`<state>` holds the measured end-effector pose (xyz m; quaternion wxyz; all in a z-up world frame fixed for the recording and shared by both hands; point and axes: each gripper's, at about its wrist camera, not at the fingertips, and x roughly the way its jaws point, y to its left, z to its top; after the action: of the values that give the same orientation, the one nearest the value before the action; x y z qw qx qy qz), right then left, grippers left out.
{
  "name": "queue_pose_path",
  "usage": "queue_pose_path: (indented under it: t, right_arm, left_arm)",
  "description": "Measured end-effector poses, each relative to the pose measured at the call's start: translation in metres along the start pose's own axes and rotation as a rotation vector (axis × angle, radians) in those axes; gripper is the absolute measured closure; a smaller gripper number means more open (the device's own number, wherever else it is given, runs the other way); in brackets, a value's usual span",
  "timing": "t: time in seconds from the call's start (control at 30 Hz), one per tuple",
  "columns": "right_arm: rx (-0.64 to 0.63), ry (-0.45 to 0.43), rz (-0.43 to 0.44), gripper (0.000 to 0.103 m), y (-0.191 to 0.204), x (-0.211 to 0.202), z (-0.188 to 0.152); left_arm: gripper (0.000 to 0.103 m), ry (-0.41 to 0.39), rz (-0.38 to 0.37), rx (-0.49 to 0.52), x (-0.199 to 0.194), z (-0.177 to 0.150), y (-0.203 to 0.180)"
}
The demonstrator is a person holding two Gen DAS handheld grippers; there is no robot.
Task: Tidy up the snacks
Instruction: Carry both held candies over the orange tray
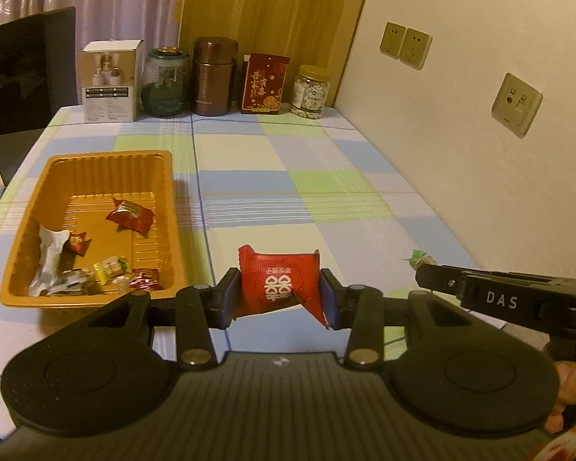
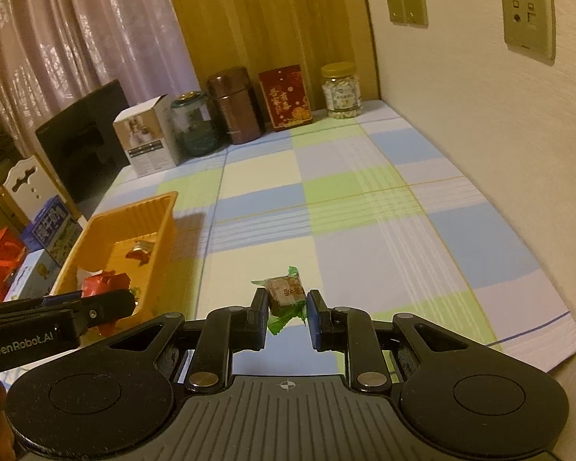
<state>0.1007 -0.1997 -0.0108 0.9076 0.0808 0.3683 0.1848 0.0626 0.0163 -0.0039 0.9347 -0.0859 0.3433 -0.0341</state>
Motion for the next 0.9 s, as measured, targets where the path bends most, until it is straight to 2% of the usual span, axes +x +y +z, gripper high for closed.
queue_pose_path:
  t: [0.9]
  right_arm:
    - [-0.098, 0.036, 0.114, 0.081, 0.083, 0.013, -0.016]
  left_arm:
    - [0.064, -0.007, 0.105, -0.049, -0.047, -0.016, 0.063]
